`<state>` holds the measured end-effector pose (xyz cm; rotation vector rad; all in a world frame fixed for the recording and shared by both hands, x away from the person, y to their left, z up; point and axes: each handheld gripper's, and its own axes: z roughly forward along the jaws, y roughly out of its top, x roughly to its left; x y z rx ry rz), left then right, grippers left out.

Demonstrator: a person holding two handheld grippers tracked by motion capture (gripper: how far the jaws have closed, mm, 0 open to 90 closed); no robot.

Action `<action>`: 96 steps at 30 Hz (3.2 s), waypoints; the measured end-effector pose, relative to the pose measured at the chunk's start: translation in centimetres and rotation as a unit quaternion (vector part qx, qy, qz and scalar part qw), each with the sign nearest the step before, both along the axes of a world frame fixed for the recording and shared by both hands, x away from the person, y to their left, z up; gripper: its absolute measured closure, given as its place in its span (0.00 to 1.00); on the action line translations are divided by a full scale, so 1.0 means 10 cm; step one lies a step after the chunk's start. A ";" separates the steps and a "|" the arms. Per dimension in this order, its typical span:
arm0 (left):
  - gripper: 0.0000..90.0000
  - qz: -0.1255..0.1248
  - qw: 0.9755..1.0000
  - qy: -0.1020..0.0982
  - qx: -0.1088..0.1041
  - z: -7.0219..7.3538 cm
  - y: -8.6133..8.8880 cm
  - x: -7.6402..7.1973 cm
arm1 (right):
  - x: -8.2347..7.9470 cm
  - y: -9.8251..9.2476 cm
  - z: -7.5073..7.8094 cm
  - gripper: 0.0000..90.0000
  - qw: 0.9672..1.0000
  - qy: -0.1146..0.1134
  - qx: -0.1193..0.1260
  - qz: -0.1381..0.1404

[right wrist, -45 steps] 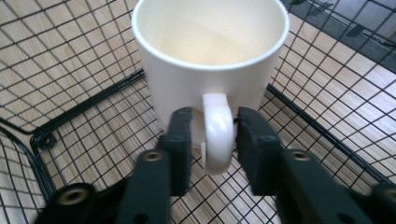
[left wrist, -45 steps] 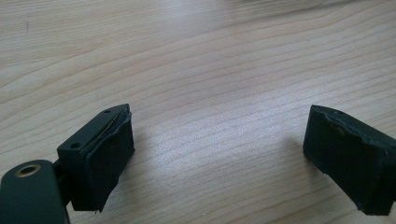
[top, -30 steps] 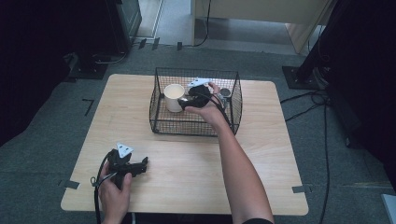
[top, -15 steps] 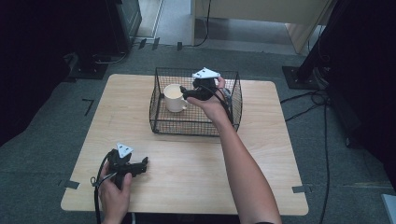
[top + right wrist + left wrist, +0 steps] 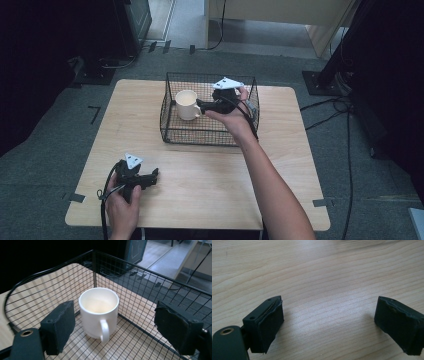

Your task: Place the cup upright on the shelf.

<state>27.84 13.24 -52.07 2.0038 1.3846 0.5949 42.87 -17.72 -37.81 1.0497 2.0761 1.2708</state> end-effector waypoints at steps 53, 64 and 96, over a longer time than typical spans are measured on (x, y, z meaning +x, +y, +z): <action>0.10 0.000 1.000 -0.001 0.000 0.00 0.00 0.00 | -1.35 -0.86 -0.37 0.08 0.999 0.020 0.009 -0.025; 0.10 0.000 1.000 0.000 -0.001 0.00 0.00 0.00 | -1.51 -1.23 -0.56 0.06 0.997 0.028 0.011 -0.065; 0.10 -0.001 1.000 0.000 0.001 0.00 0.00 0.00 | -1.89 -2.04 -1.26 0.00 0.983 0.091 -0.012 -0.162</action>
